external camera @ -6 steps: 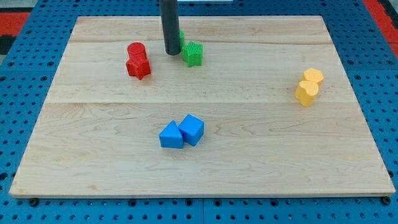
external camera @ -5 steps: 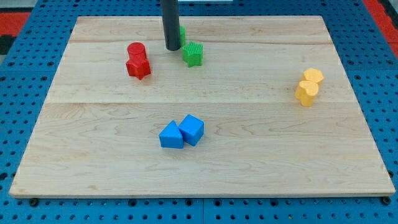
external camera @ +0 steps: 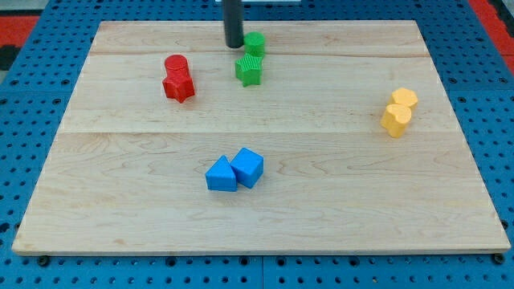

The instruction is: Move the green circle to the top center

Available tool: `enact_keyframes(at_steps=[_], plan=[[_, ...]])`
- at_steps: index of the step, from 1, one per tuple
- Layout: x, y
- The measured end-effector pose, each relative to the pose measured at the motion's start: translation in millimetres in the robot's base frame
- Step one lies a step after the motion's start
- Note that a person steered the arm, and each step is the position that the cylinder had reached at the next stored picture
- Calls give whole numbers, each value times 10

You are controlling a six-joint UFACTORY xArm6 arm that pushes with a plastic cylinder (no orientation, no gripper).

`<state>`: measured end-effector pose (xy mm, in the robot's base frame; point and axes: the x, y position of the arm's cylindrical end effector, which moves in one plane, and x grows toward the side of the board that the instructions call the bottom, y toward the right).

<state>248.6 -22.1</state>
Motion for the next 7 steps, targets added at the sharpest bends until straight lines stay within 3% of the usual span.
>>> enact_keyframes(at_steps=[3,5,7], plan=[[28,-106],[330,-63],[415,464]])
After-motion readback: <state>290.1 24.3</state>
